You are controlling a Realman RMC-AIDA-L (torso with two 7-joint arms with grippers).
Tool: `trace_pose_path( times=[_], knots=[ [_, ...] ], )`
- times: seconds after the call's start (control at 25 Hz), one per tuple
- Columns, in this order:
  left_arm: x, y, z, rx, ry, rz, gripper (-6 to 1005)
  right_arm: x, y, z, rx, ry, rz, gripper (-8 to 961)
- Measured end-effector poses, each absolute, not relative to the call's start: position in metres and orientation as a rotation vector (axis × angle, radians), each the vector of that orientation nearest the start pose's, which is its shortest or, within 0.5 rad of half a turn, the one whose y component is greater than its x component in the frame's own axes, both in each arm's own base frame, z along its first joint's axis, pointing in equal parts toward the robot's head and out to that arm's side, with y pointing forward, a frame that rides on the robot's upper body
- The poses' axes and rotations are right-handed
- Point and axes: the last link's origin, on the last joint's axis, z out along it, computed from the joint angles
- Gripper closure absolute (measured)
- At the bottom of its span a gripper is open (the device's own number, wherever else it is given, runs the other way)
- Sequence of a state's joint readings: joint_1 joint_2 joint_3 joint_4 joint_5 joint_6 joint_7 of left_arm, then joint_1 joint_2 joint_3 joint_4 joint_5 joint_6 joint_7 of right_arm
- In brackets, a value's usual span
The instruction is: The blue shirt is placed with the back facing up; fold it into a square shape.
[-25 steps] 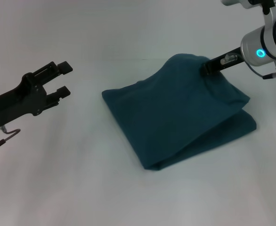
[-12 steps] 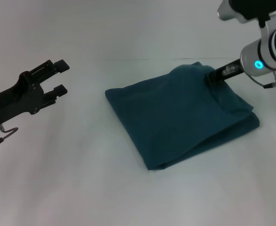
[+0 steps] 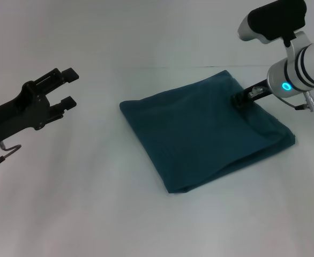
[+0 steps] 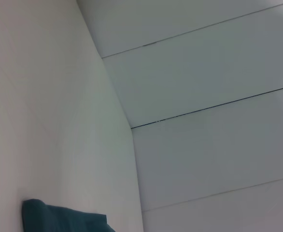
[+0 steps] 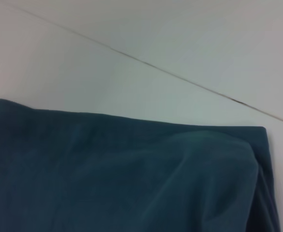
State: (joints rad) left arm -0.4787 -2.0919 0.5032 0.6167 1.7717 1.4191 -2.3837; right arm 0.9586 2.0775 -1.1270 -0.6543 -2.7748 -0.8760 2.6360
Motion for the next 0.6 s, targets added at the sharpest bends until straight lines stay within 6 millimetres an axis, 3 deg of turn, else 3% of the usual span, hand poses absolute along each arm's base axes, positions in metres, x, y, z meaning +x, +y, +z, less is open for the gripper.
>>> trace_pose_path(
  times=[0.32,0.52,0.6],
  knots=[
    [-0.288,0.348,0.037,1.963,2.206,1.5,124,0.205,0.471,-0.011,-2.085,1.037,-0.266,787],
    [-0.289,0.348,0.037,1.963,2.209,1.502,123,0.212,0.472,-0.006,-2.058,1.053,-0.262,532],
    [-0.289,0.348,0.037,1.963,2.209,1.502,123,0.218,0.473,-0.004,-2.041,1.063,-0.263,524]
  ],
)
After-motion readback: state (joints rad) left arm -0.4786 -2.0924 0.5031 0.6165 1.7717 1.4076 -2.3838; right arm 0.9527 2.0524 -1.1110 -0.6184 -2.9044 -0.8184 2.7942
